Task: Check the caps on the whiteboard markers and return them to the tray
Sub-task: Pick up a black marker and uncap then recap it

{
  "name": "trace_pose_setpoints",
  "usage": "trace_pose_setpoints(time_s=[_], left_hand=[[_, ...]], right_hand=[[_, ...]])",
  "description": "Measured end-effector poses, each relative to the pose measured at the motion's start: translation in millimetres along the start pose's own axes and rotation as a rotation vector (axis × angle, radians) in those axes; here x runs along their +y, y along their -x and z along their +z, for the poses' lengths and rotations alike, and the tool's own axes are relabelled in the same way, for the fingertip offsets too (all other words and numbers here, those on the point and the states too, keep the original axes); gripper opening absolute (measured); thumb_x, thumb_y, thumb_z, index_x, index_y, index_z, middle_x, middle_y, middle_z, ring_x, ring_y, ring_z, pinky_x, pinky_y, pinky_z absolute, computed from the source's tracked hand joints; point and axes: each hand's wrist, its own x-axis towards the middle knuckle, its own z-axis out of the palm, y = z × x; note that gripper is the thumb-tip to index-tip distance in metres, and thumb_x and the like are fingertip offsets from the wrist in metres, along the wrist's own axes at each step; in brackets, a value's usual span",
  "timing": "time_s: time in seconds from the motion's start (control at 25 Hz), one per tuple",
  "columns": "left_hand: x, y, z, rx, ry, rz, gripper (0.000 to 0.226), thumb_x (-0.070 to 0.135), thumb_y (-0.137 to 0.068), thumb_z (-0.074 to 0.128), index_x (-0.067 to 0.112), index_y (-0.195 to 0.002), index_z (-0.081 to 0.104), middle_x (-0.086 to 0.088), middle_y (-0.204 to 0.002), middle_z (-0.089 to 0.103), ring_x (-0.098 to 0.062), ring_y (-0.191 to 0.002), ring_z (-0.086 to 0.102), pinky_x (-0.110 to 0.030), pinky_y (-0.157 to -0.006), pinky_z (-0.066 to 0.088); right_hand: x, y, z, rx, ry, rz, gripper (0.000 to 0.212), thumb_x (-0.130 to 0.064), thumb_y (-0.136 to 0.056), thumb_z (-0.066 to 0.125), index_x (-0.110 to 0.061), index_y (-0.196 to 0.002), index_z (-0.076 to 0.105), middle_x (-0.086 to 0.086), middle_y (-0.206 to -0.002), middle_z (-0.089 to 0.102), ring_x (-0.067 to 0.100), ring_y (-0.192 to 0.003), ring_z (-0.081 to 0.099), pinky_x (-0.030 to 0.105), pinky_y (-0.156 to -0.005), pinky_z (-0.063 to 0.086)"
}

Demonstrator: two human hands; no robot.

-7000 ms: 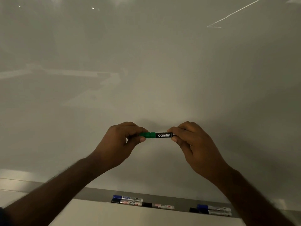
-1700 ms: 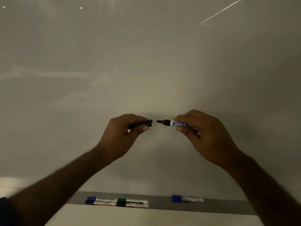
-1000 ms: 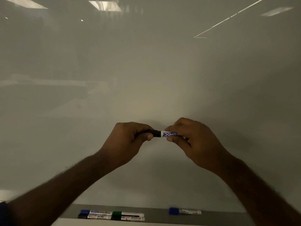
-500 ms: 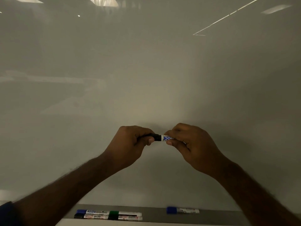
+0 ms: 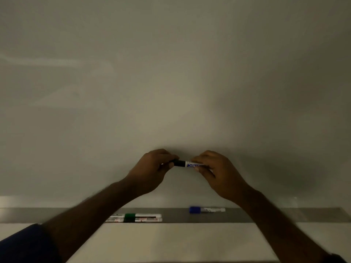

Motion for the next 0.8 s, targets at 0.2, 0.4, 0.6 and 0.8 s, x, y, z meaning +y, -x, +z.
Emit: trace_pose_setpoints(time_s=[0.2,0.4,0.6,0.8], left_hand=[[-35.3,31.4,61.5,-0.087,0.020,-0.088,0.020,0.012,-0.085,0.065,0.017,-0.103,0.072,-0.002,-0.096,0.068,-0.014,-0.087,0.058,-0.026,-0.077,0.046],[-65.6,67.7,122.9,-0.192,-0.029,-0.265,0.019,0.017,-0.084,0.064,0.020,-0.102,0.072,0.001,-0.101,0.068,-0.016,-0.095,0.056,-0.026,-0.082,0.045],[-84.1,97.5,159.4,-0.276,-0.092,-0.349,0.022,0.015,-0.086,0.059,0.024,-0.103,0.071,0.004,-0.104,0.066,-0.014,-0.097,0.054,-0.023,-0.081,0.042],[-95.9,105.8,166.7,-0.276,-0.139,-0.334,0.018,0.016,-0.086,0.059,0.021,-0.096,0.073,0.001,-0.100,0.070,-0.016,-0.092,0.057,-0.027,-0.079,0.046]], right_hand=[[41.3,39.0,61.5,-0.118,0.086,0.141,0.020,-0.019,-0.090,0.059,-0.015,-0.108,0.069,0.006,-0.097,0.070,0.022,-0.089,0.057,0.043,-0.079,0.048],[71.8,78.7,126.3,-0.240,0.157,0.316,0.026,-0.018,-0.093,0.051,-0.024,-0.114,0.065,0.000,-0.109,0.066,0.022,-0.104,0.054,0.034,-0.088,0.034],[78.4,103.1,171.9,-0.291,0.189,0.410,0.025,-0.018,-0.092,0.051,-0.025,-0.111,0.066,-0.002,-0.111,0.066,0.023,-0.109,0.053,0.035,-0.090,0.030],[81.5,107.6,190.4,-0.343,0.237,0.453,0.028,-0.016,-0.091,0.053,-0.027,-0.113,0.066,-0.001,-0.109,0.067,0.027,-0.110,0.051,0.039,-0.088,0.031]])
